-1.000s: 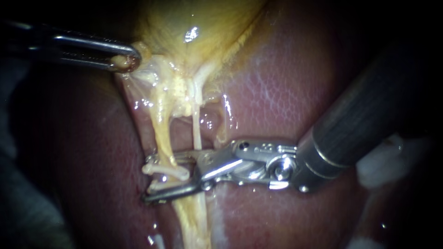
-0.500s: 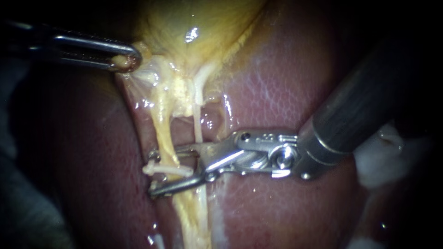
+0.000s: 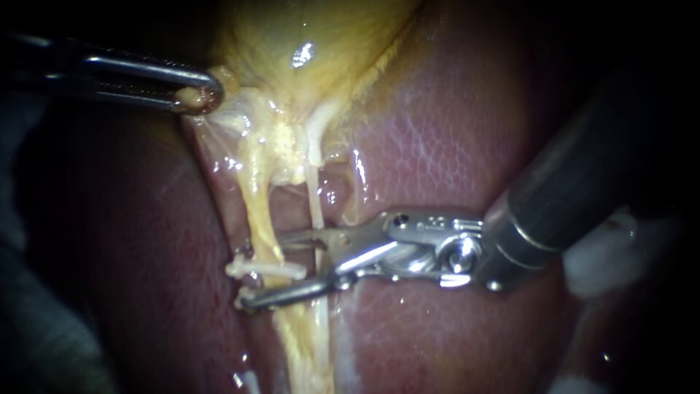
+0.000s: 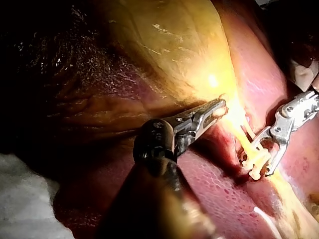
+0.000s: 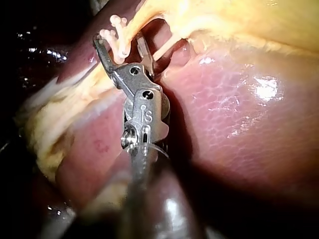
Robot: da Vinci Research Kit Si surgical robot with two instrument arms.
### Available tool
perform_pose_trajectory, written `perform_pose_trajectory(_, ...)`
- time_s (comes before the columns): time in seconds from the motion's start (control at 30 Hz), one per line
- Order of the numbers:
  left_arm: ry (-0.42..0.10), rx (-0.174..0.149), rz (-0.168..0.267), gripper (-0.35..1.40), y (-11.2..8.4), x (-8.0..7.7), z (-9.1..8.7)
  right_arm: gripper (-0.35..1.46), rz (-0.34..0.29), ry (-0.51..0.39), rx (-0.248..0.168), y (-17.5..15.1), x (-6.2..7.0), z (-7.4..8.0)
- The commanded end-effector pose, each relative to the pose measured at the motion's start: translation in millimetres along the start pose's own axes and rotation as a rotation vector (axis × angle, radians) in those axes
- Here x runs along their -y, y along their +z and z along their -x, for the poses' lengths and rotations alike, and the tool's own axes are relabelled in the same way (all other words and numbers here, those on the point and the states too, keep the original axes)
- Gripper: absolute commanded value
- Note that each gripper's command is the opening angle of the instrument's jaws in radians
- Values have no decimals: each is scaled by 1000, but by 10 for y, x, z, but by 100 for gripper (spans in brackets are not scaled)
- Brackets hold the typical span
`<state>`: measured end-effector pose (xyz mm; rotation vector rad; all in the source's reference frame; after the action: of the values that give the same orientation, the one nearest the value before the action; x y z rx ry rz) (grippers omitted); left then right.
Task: Going back second clip left tube
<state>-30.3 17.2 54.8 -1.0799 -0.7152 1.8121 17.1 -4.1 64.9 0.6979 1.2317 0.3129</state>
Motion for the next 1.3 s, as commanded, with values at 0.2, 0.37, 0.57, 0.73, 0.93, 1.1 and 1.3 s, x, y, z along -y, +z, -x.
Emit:
perform_pose_trajectory(0.2, 0, 0, 1, -35, -1, -1, 0, 49, 79, -128, 106, -44, 12, -9)
perform_pose_trajectory(0.37, 0, 0, 1, -35, -1, 0, -1, 49, 100, -196, 117, -91, 24, -26)
perform_pose_trajectory(0.57, 0, 0, 1, -35, -1, 0, -1, 49, 146, -224, 123, -133, 41, -45)
perform_pose_trajectory(0.73, 0, 0, 1, -35, 0, 0, -1, 50, 194, -236, 125, -157, 46, -60)
perform_pose_trajectory(0.93, 3, -2, -2, -35, 6, 4, 2, 50, 231, -245, 129, -176, 46, -67)
perform_pose_trajectory(1.1, 10, -9, -14, -35, 23, 13, 11, 50, 235, -247, 130, -184, 48, -67)
perform_pose_trajectory(1.3, 24, -3, 1, -35, 57, 27, 31, 50, 232, -254, 131, -189, 50, -65)
